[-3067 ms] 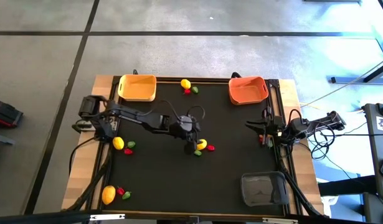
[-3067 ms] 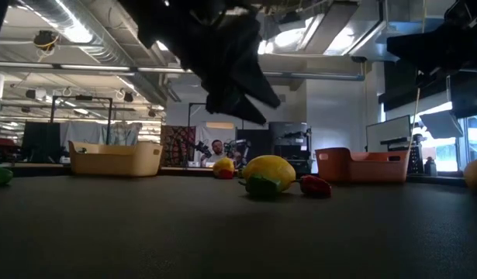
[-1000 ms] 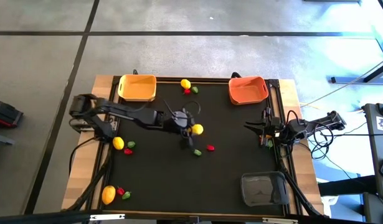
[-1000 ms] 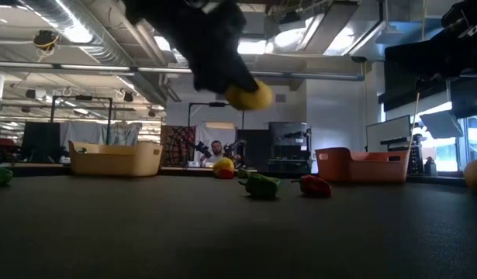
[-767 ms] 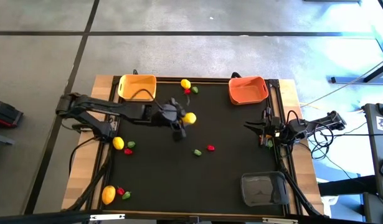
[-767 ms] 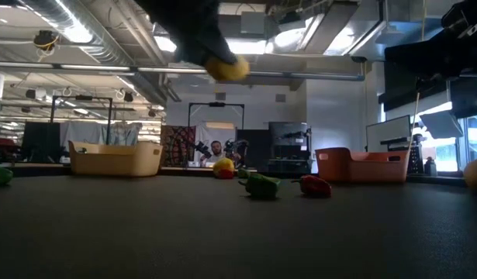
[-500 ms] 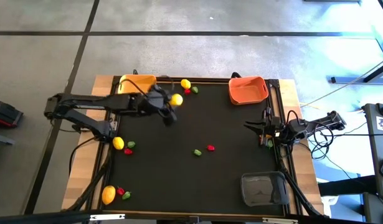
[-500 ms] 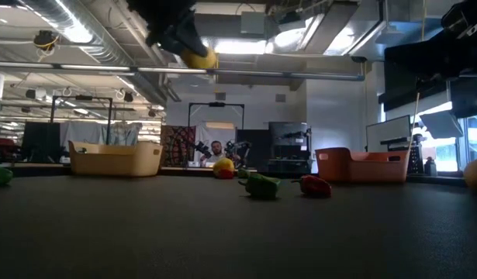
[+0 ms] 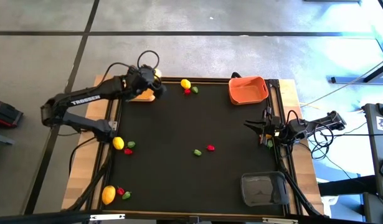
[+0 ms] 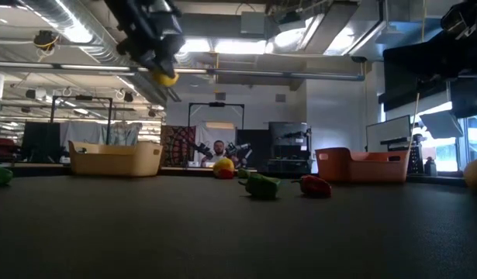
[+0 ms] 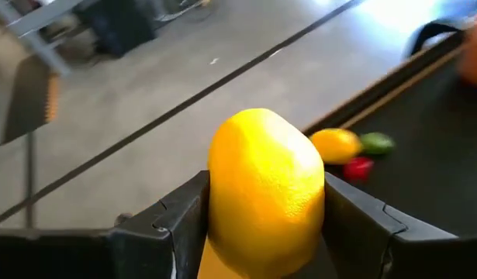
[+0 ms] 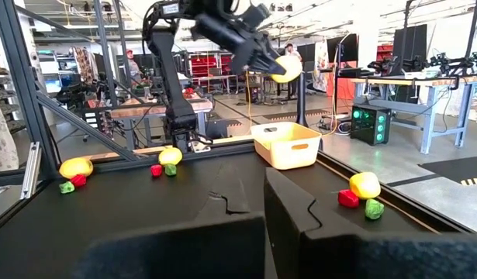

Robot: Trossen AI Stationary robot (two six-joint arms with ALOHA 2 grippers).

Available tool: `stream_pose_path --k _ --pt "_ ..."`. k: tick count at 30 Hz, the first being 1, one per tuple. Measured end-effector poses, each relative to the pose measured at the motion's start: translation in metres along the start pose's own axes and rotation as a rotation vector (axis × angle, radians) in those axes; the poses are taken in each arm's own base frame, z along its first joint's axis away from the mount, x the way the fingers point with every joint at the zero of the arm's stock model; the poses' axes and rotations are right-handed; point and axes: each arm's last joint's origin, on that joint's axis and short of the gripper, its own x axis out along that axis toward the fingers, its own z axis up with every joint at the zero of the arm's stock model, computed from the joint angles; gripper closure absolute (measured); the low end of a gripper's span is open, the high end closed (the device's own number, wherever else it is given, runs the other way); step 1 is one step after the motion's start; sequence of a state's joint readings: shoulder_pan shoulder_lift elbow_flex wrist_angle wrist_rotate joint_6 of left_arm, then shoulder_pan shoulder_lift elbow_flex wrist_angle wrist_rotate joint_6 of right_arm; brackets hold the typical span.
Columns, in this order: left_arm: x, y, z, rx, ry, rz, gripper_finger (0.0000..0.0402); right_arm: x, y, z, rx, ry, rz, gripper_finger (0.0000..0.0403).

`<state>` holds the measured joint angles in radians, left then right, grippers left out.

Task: Sort produce into baskets
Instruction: Put the lemon into the yellow bin

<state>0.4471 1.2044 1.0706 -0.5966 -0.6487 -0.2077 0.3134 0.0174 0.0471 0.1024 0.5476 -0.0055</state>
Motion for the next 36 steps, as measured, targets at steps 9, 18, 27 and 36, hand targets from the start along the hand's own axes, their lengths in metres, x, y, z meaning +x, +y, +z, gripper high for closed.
stream_pose_path --k 9,18,27,36 --pt "0.046 0.021 -0.007 -0.071 0.149 0.133 0.0194 0.000 0.000 0.000 0.000 0.000 0.000 0.0402" --pt "0.096 0.034 -0.028 -0.115 0.364 0.177 0.0194 0.000 0.000 0.000 0.000 0.000 0.000 0.0402" --pt "0.142 0.036 -0.052 -0.101 0.529 0.201 0.0194 0.000 0.000 0.000 0.000 0.001 0.001 0.0402" --pt "0.165 0.030 -0.070 -0.064 0.629 0.166 0.0194 0.000 0.000 0.000 0.000 0.000 0.001 0.0402"
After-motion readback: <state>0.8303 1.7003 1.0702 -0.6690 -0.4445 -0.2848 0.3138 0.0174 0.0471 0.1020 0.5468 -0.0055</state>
